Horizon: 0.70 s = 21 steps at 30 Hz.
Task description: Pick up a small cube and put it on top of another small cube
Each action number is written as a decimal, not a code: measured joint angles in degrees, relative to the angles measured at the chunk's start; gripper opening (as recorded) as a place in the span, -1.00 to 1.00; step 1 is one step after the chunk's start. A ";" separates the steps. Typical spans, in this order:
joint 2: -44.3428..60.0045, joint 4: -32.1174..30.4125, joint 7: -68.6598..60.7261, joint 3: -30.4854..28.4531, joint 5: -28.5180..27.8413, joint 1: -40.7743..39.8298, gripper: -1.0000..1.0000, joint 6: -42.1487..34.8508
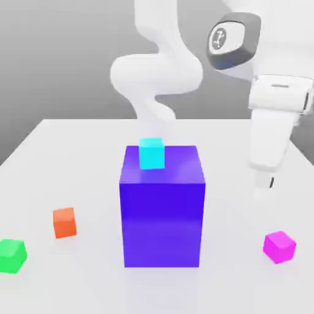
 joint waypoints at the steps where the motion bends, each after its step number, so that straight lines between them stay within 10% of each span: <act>1: 1.82 -0.60 -2.55 0.53 0.17 1.05 0.00 1.03; 8: 12.87 -5.12 -24.12 8.02 6.66 2.79 0.00 8.91; 16: 24.77 -2.96 -19.42 0.63 -2.38 9.41 0.00 17.65; 17: 25.70 -2.74 -18.82 -0.39 -3.17 10.26 -1.00 18.34; 21: 25.69 -2.74 -18.78 -0.38 -3.21 10.26 -1.00 18.25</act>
